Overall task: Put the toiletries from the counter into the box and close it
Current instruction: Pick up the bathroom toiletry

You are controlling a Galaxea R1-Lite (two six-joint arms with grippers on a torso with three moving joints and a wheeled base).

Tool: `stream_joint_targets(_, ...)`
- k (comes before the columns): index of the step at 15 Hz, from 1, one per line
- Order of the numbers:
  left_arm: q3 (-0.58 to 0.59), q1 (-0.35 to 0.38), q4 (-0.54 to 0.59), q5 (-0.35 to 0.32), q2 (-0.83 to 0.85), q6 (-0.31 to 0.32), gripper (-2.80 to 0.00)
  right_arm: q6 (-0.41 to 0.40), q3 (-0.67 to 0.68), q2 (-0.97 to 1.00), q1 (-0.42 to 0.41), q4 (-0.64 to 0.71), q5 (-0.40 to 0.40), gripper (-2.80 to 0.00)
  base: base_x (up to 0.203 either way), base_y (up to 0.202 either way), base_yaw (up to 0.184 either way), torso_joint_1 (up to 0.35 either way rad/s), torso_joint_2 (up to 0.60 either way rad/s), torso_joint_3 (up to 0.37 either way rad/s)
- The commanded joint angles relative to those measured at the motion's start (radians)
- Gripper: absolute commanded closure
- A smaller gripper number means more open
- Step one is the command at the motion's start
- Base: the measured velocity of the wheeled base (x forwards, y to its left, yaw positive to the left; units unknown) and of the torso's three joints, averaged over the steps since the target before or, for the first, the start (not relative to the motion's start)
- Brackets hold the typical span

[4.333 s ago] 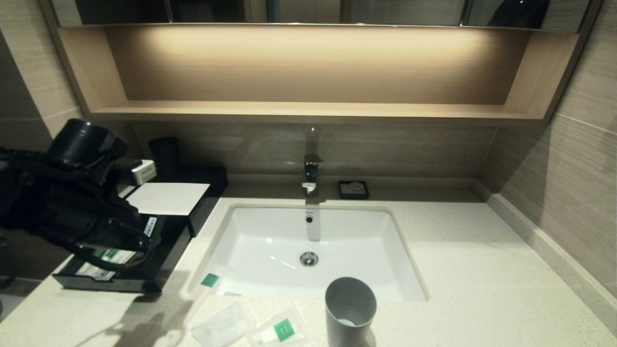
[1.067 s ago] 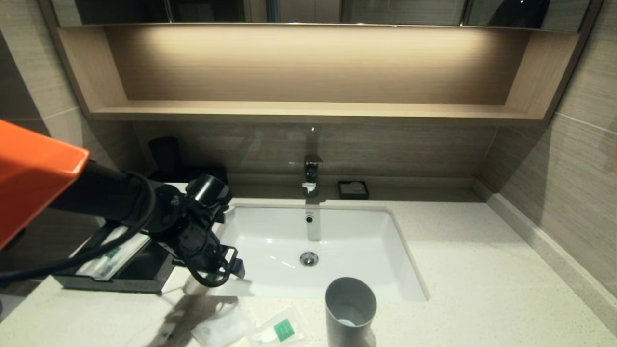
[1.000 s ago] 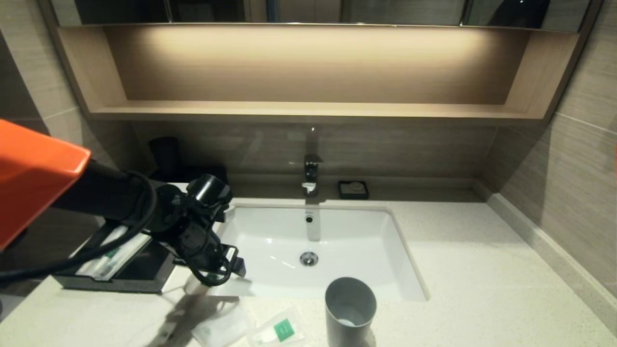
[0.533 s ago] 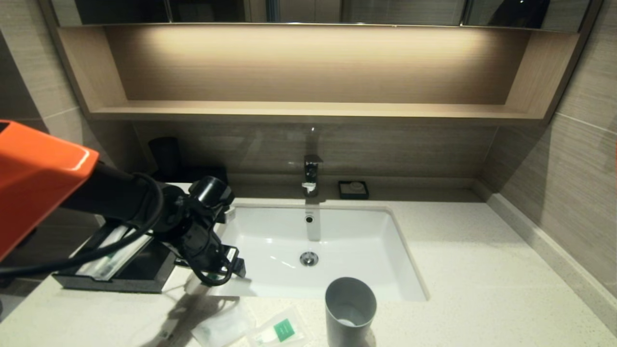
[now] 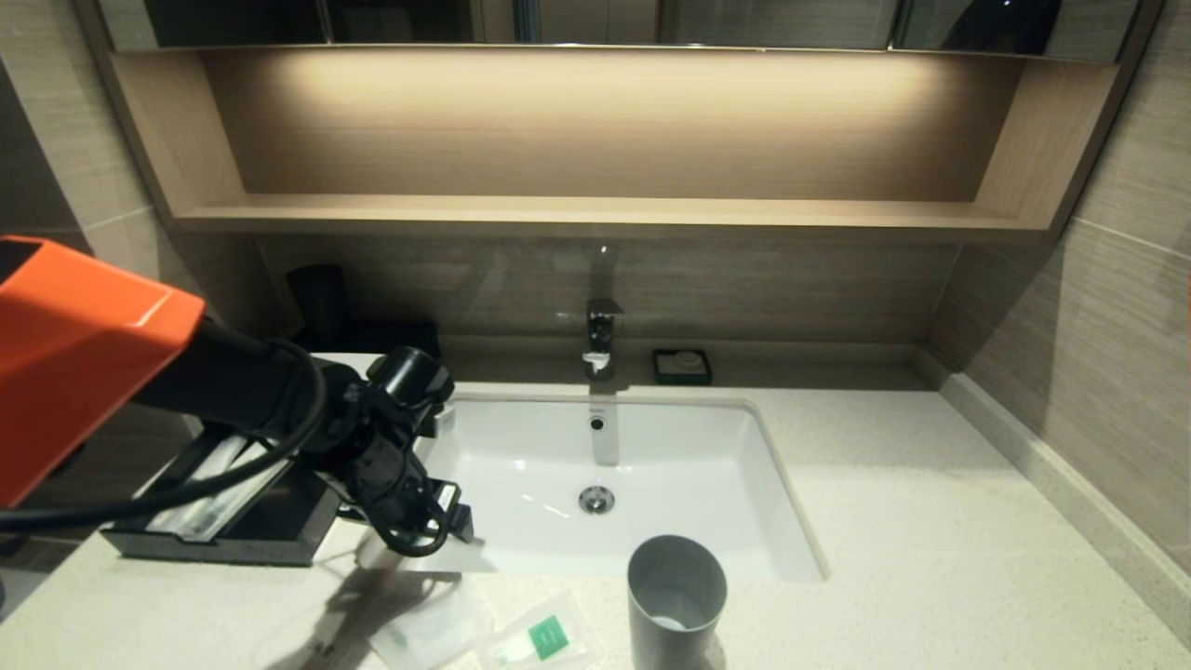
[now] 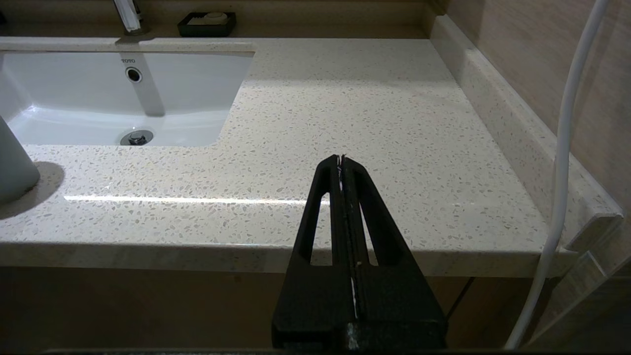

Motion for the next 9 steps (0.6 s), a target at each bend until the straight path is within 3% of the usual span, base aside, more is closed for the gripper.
stream_joint_targets(1,-0.001,0.000,0.002,0.000,0.005,-0.002,-2.80,0.000,0.001,0.000,0.000,0.000,0.000,0.00,0.000,0.000,0.000,0.000,0.00,0.000)
stream_joint_targets(9,0.008,0.001,0.002,0.002,0.008,-0.017,-2.80,0.000,0.000,0.000,0.000,0.000,0.000,0.00,0.000,0.000,0.000,0.000,0.00,0.000)
